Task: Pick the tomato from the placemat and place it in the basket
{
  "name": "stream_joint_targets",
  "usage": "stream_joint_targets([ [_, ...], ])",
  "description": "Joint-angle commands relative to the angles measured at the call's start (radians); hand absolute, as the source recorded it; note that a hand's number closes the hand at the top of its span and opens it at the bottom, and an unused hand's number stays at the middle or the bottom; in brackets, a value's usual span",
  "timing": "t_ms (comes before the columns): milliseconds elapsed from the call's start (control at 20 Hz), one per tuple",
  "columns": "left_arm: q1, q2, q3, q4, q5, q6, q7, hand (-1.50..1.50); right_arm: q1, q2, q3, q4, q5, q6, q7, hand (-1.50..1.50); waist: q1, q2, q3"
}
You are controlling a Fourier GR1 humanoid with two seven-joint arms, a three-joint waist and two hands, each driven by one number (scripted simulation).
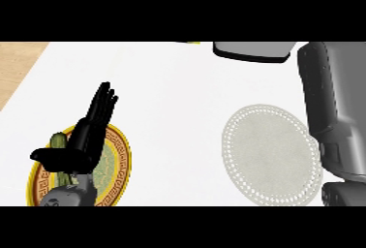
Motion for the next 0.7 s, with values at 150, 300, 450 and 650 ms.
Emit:
stream_joint_targets([
  [150,-0.021,-0.008,0.008,-0.004,-0.012,0.028,0.026,0.00,-0.153,-0.001,-0.088,0.105,0.153,-0.049,0.293,1.50,-0.035,-0.010,0.000],
  [300,-0.007,0.017,0.032,-0.014,0.003,0.014,0.031,0.00,-0.164,-0.013,-0.137,0.160,0.195,-0.032,0.309,1.50,-0.044,-0.013,0.001],
  [450,0.026,0.003,0.028,-0.003,0.004,0.019,0.005,0.00,-0.174,-0.012,-0.162,0.207,0.280,0.036,0.324,1.50,-0.059,-0.017,0.000],
  [650,0.079,0.013,0.030,-0.001,0.003,0.003,-0.042,0.00,-0.175,-0.011,-0.232,0.202,0.344,0.076,0.325,1.50,-0.075,-0.025,0.000],
])
